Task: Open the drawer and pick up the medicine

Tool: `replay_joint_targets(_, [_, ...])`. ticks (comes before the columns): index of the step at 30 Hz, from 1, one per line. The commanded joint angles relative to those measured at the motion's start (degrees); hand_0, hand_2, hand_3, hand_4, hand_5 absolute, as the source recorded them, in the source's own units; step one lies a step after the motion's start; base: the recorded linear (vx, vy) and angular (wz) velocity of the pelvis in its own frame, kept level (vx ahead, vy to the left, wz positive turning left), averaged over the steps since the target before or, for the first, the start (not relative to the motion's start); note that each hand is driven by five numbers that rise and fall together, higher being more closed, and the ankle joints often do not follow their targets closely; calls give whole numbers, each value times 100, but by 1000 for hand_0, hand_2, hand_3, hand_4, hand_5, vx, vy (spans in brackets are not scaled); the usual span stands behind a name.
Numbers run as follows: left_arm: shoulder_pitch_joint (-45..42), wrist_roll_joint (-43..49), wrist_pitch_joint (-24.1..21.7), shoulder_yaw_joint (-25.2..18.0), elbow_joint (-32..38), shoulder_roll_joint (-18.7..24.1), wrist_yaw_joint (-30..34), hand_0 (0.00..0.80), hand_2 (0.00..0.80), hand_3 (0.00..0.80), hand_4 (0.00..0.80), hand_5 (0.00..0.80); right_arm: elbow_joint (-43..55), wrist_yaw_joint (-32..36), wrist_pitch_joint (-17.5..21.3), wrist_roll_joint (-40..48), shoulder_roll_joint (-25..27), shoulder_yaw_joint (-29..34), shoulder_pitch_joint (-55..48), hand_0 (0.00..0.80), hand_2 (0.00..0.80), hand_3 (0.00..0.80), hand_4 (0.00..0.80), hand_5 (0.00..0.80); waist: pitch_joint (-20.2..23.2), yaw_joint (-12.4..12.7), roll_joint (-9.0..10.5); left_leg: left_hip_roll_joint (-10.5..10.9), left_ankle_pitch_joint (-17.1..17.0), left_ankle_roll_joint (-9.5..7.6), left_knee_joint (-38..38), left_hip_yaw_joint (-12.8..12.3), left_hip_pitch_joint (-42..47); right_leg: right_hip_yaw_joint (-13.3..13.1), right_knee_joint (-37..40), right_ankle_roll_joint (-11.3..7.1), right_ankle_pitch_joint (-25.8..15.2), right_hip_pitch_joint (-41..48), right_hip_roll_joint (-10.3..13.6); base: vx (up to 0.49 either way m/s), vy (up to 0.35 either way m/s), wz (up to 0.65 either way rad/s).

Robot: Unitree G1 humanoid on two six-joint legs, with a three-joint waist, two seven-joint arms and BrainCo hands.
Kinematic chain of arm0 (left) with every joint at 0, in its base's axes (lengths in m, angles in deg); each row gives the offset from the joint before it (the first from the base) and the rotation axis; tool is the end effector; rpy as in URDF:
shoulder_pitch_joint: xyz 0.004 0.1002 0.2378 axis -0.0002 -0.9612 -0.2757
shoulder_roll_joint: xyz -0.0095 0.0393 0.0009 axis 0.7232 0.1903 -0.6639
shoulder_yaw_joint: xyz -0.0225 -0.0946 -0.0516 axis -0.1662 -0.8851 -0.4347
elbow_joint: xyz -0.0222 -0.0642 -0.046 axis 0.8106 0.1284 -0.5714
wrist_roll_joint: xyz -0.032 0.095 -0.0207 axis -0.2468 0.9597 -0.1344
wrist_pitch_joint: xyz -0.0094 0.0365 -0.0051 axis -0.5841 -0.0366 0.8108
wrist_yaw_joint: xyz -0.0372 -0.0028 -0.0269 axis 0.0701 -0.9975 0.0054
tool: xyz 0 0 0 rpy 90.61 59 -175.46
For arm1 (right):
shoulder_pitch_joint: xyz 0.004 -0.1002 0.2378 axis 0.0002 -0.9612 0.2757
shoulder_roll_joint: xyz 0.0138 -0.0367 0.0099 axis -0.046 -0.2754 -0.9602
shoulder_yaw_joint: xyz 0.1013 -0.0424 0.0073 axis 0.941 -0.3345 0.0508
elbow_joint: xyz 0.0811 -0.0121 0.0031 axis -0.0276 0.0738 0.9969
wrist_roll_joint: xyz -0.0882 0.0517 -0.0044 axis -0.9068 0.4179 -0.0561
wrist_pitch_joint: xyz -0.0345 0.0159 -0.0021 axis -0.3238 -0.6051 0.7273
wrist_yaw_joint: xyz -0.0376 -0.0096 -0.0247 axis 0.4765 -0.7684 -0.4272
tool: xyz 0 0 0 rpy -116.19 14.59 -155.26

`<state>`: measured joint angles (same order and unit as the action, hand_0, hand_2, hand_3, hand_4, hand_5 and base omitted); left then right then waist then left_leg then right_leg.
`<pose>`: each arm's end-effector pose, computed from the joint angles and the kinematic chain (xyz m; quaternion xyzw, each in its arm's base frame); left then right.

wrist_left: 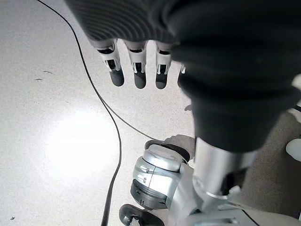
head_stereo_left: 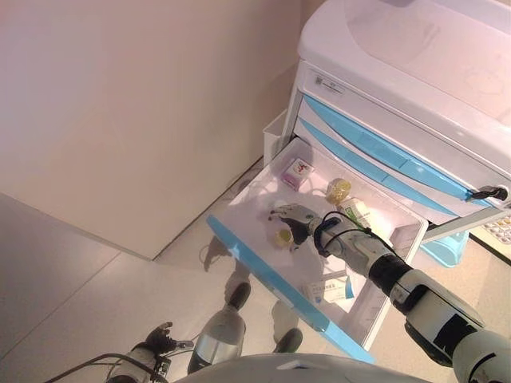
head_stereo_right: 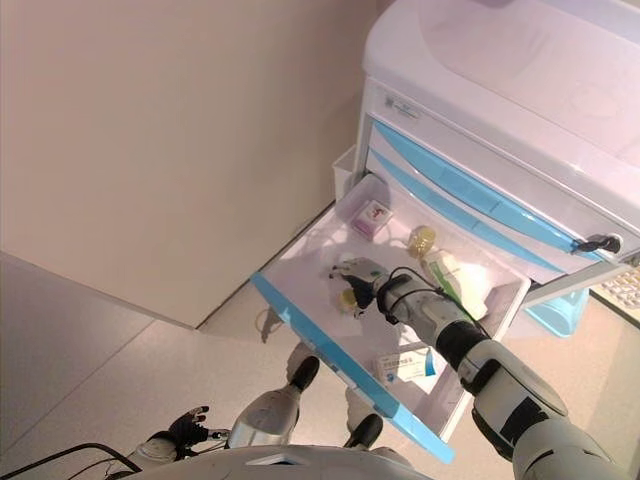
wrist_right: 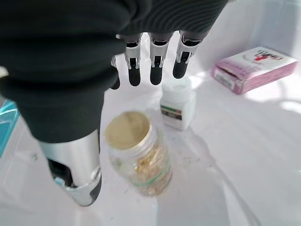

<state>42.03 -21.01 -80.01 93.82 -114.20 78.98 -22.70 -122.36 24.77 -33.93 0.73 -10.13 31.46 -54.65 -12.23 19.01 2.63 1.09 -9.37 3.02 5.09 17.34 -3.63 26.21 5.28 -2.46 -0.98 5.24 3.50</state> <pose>0.0770 0.2497 -0.1135 0.1793 0.5390 0.0013 0.8230 0.2747 -0.1391 0.0176 -0.6811 -0.0469 0.3871 0.6197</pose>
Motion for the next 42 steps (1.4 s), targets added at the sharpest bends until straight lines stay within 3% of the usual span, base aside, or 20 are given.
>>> replay_joint_targets(1, [122,-28,-85,174,-106,93,33,0,0,0,0,0,131,220,148,-111,-149,-328,273,0,0,0,0,0,60,107,40,276,533,8,-150,-147,9,-40,-675,150,696,28,-94,0,0,0])
replay_joint_targets(9, [127,54,-67,147,-94,130,11,0,0,0,0,0,-94,338,-74,-381,-230,-440,232,0,0,0,0,0,64,176,63,291,507,7,-140,-88,-12,-19,-658,151,698,45,-98,0,0,0])
replay_joint_targets(26, [99,7,-135,247,-121,9,-43,0,0,0,0,0,-594,-919,-795,-1227,-402,-175,112,0,0,0,0,0,30,161,-67,332,509,-35,-150,-49,-34,-16,-684,117,670,-1,-53,0,0,0])
replay_joint_targets(42, [101,-23,-158,291,-106,-27,-33,0,0,0,0,0,-618,-985,-843,-1304,-417,-200,71,0,0,0,0,0,23,164,-135,359,508,-52,-150,-13,-37,11,-702,116,674,-17,-27,0,0,0])
